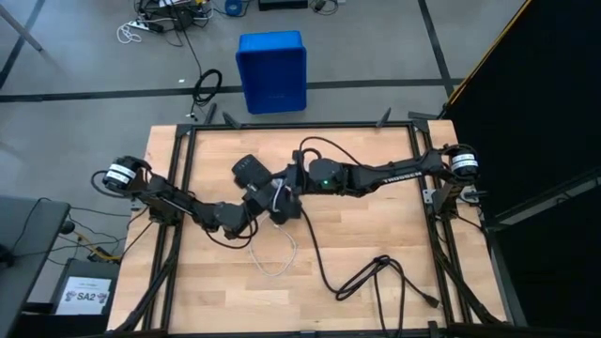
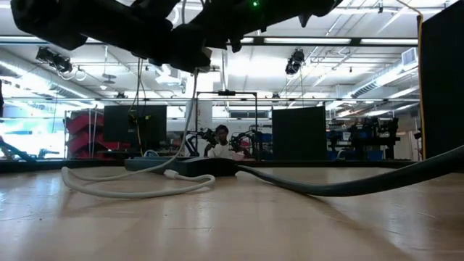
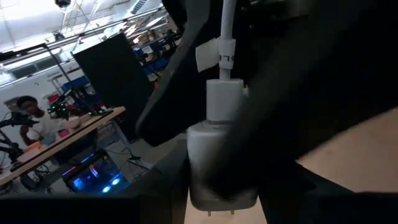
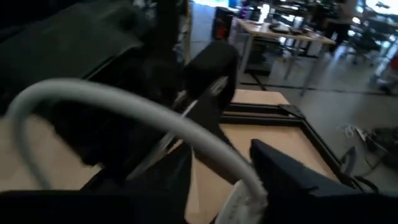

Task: Insert USB
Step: Insert the white USB cable into the white charger adapter

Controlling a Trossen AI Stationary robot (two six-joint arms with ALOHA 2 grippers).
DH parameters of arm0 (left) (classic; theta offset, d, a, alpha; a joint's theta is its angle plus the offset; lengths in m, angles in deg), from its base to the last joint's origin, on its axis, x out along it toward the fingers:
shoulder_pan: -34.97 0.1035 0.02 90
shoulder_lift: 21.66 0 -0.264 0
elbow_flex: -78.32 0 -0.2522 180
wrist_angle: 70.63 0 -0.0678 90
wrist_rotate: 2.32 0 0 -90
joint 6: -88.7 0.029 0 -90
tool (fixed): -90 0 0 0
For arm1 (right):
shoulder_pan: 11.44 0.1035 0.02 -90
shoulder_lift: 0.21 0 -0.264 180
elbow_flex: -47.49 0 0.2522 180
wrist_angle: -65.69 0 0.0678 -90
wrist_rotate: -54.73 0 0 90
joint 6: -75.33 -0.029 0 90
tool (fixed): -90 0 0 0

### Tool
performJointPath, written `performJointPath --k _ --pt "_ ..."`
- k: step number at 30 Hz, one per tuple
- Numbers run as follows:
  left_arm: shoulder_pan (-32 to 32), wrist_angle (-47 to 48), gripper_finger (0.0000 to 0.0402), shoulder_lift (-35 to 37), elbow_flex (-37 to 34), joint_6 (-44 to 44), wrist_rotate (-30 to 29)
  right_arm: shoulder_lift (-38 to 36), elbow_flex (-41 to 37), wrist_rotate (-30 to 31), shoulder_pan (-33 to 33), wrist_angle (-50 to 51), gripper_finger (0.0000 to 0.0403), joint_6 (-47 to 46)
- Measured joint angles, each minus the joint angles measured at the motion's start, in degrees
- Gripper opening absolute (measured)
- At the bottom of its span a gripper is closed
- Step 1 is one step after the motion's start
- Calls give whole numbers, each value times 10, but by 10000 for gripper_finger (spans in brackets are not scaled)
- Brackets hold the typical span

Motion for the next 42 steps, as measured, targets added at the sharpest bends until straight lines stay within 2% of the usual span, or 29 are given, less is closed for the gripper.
performJointPath --k 6,10,13,16,19,22,25,29,32,37,42 --pt "-23 -11 127 35 -30 -14 9 0 0 4 20 5 231 42" --pt "-42 -33 127 73 -67 -15 23 0 1 9 32 21 247 53" --pt "-56 -46 127 107 -107 -47 19 -5 1 21 41 53 246 52" --pt "-65 -69 127 141 -160 -117 32 -5 -2 75 50 94 236 50" --pt "-68 -131 127 159 -223 -165 84 -11 -2 119 51 133 218 43" --pt "-68 -225 127 161 -274 -197 135 -7 -2 111 42 188 197 0" --pt "-67 -246 127 158 -308 -230 160 4 -2 79 30 240 176 -51" --pt "-66 -224 127 145 -312 -270 168 26 -5 65 17 274 152 -91" --pt "-62 -220 127 127 -292 -269 180 52 -8 55 11 255 138 -96" --pt "-48 -208 127 76 -258 -273 186 98 -8 2 5 200 124 -97" --pt "-33 -226 127 13 -242 -271 175 122 -8 -6 5 189 116 -100"
